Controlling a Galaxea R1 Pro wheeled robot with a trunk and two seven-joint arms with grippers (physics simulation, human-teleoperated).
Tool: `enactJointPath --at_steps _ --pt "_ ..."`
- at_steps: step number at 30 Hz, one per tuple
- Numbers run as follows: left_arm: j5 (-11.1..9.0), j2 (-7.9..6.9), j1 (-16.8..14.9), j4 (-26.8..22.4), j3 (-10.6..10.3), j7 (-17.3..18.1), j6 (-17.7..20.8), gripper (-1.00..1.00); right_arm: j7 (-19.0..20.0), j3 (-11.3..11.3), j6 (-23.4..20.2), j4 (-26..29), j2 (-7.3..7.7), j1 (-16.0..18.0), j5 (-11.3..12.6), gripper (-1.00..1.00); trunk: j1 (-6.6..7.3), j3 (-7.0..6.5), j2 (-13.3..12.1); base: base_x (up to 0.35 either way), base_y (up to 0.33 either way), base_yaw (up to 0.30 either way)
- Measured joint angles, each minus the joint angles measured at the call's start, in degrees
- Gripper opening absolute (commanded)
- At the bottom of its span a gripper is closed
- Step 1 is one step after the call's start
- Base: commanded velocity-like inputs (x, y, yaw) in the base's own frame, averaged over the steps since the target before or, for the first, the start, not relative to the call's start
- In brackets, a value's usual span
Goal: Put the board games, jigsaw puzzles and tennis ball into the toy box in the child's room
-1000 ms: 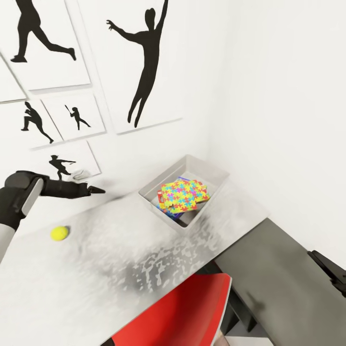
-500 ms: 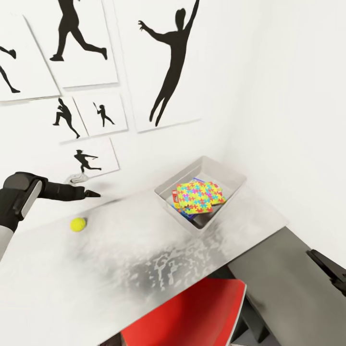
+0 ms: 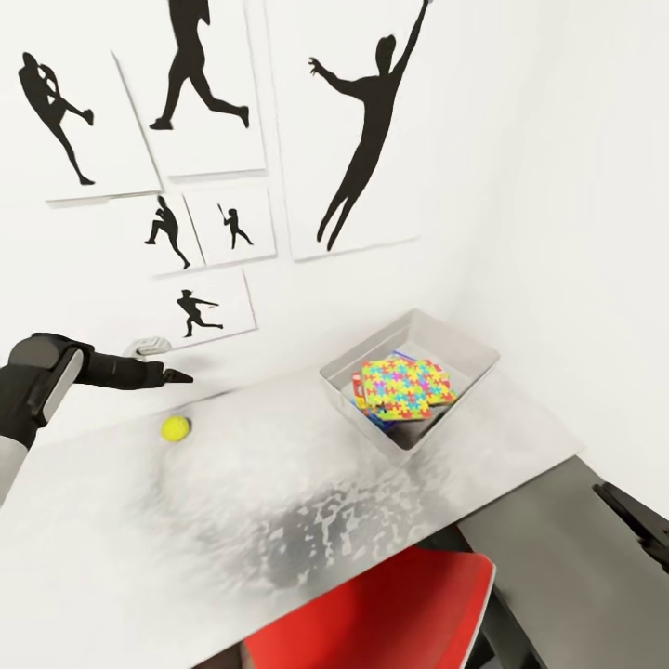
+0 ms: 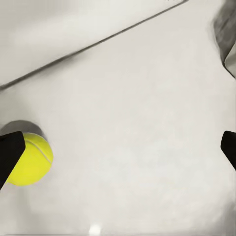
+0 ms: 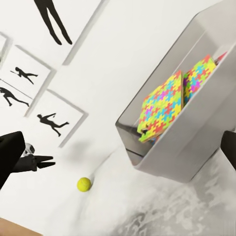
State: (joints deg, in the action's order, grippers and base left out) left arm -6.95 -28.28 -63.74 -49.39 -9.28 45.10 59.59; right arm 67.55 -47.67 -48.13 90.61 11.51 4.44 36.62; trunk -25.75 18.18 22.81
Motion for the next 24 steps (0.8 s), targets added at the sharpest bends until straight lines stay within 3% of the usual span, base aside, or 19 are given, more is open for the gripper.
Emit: enactJointPath --at_steps 5,11,16,24 --pt "0.66 0.22 0.00 0.00 -0.08 -0.06 0.00 1.00 0.07 -0.15 0.04 0.00 0.00 0.00 -0.01 1.00 0.00 -0.47 0.00 0.000 0.000 0.022" --pt "4.85 0.64 0.00 0.03 0.22 -0.42 0.03 1.00 0.08 -0.19 0.05 0.00 0.00 0.00 -0.04 1.00 0.00 -0.73 0.00 0.000 0.000 0.014" --pt "6.16 0.74 0.00 0.36 0.41 -1.27 -0.03 1.00 0.09 -0.20 0.05 0.00 -0.02 0.00 -0.05 1.00 0.00 -0.92 0.00 0.000 0.000 0.003" --pt "6.50 0.97 0.35 0.70 0.32 -8.32 -0.22 1.00 0.09 -0.04 0.13 0.00 -0.08 0.00 -0.04 1.00 0.00 -1.60 0.00 0.000 0.000 0.000"
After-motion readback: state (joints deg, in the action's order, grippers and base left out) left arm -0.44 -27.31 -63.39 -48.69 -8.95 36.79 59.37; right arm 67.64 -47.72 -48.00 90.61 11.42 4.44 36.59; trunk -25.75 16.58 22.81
